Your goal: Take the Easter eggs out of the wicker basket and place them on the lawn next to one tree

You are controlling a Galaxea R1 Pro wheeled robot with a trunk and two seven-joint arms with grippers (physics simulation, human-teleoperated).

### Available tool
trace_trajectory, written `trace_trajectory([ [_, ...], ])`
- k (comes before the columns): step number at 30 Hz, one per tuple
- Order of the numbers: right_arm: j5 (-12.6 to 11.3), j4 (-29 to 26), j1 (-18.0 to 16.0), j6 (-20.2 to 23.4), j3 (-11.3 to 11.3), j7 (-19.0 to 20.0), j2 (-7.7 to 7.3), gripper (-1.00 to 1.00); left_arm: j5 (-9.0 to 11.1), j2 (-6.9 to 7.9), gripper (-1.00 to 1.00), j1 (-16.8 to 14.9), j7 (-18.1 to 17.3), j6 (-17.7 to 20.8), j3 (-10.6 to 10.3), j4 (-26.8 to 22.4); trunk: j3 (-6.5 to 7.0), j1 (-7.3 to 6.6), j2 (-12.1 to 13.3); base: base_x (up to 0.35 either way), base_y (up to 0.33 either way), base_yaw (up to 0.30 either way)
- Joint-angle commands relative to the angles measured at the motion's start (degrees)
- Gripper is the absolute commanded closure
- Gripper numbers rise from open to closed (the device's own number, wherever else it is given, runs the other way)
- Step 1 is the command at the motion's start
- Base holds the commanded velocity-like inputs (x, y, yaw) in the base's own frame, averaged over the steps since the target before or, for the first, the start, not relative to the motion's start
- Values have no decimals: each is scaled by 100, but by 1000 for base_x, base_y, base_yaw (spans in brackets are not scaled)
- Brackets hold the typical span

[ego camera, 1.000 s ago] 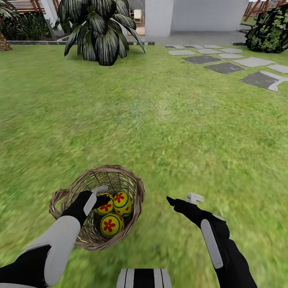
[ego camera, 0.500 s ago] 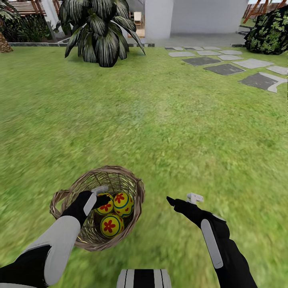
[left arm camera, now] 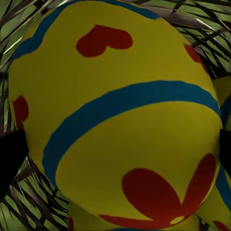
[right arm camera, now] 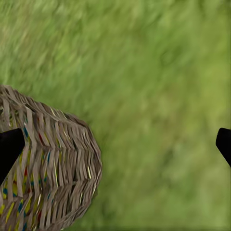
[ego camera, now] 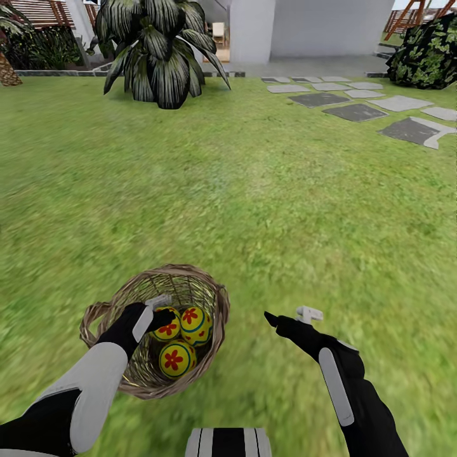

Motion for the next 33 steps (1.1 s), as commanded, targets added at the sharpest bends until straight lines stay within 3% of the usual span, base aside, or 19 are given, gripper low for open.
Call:
trace_trajectory([
  [1,7,-5,-4,34,-18,35,6,-100,64,-4,100,-1,41,27,30,-11,18,-4,0,0,0,0],
  [26,4,-5,-3,34,-18,37,6,-100,64,-13,100,-1,41,35,46,-12,40,-6,1,-25,0,0],
  [33,9,-5,-3,34,-21,43,6,-100,64,-13,100,-1,41,35,46,-19,129,-16,6,-1,0,0],
])
